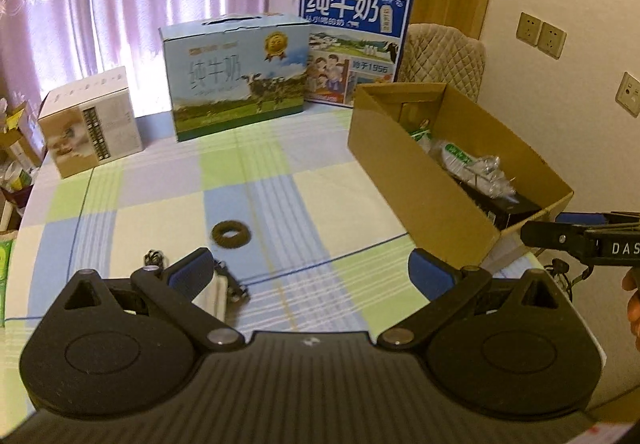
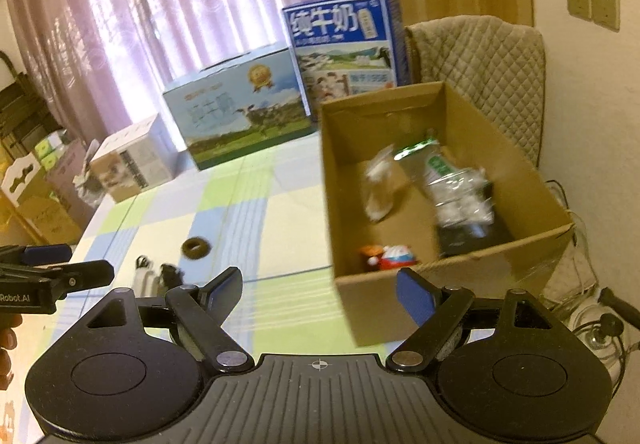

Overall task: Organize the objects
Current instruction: 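Withdraw both grippers from the cardboard box back over the table, then grasp the white night-light plug with the right gripper, then lift the white plug toward the cardboard box while the left gripper approaches the toy car, then close the left gripper on the upside-down toy car while the right gripper holds the plug, then carry the toy car and white plug over the cardboard box with both grippers, then open the left gripper to drop the toy car while the right gripper releases the plug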

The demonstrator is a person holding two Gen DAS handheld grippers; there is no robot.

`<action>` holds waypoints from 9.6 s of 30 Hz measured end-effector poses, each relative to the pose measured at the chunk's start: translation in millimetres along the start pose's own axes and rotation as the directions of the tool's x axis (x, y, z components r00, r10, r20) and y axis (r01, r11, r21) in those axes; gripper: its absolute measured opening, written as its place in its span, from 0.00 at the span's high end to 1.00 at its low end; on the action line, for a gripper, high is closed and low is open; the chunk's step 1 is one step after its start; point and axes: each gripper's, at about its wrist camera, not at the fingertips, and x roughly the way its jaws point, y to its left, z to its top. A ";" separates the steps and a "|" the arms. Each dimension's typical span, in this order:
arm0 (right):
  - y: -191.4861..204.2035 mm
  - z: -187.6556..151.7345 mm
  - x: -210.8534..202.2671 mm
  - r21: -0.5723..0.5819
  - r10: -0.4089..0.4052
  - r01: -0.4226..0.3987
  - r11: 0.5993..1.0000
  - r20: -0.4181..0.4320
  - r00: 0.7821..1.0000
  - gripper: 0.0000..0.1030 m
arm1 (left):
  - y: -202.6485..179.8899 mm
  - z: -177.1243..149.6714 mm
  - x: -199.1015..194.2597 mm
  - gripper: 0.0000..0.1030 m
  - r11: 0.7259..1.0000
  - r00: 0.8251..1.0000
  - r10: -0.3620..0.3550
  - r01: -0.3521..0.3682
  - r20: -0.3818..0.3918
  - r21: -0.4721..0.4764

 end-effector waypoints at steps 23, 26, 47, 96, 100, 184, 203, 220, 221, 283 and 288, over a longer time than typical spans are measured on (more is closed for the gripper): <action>96.9 -42.1 54.6 -0.037 0.128 -0.134 0.990 -0.133 0.983 0.21 | 88.8 -45.4 -25.4 0.01 0.992 0.995 0.082 -0.088 -0.063 -0.090; 105.8 -43.7 67.8 -0.023 0.162 -0.167 0.986 -0.154 0.975 0.21 | 100.2 -49.0 -23.2 0.01 0.989 0.992 0.099 -0.106 -0.075 -0.104; 171.5 -42.5 174.9 -0.040 0.269 -0.287 0.957 -0.248 0.931 0.53 | 177.2 -67.3 13.9 0.01 0.951 0.966 0.188 -0.225 -0.179 -0.211; 67.8 -32.1 154.4 0.210 0.087 -0.040 0.977 -0.218 0.972 0.76 | 126.1 -39.2 114.2 0.02 0.994 0.990 -0.053 0.064 -0.130 0.087; 58.1 -30.7 155.7 0.222 0.071 -0.020 0.975 -0.221 0.973 0.76 | 116.3 -34.0 131.4 0.02 0.980 0.988 -0.078 0.101 -0.133 0.173; 42.5 -0.4 56.1 0.229 0.174 -0.156 0.961 -0.060 0.983 0.76 | 58.4 -1.3 45.6 0.42 0.980 0.990 -0.137 0.142 -0.045 0.141; -52.4 43.2 -1.1 0.234 0.165 -0.173 0.957 0.053 0.985 0.76 | -57.6 47.3 57.8 0.42 0.957 0.975 -0.220 0.208 0.038 0.203; -145.8 90.2 34.5 0.250 0.129 -0.133 0.959 0.035 0.991 0.76 | -140.0 92.8 131.8 0.42 0.943 0.969 -0.247 0.240 0.000 0.232; -148.0 94.0 39.8 0.246 0.127 -0.131 0.960 0.031 0.991 0.76 | -142.1 95.7 137.9 0.42 0.943 0.970 -0.244 0.239 -0.004 0.233; -185.8 157.2 141.2 0.120 0.087 -0.085 0.989 -0.007 0.996 0.40 | -144.2 149.6 247.4 0.12 0.966 0.988 -0.144 0.154 -0.063 0.208; -184.5 147.2 116.3 0.135 0.080 -0.082 0.987 0.023 0.997 0.35 | -140.5 144.5 223.5 0.10 0.974 0.988 -0.150 0.156 -0.046 0.163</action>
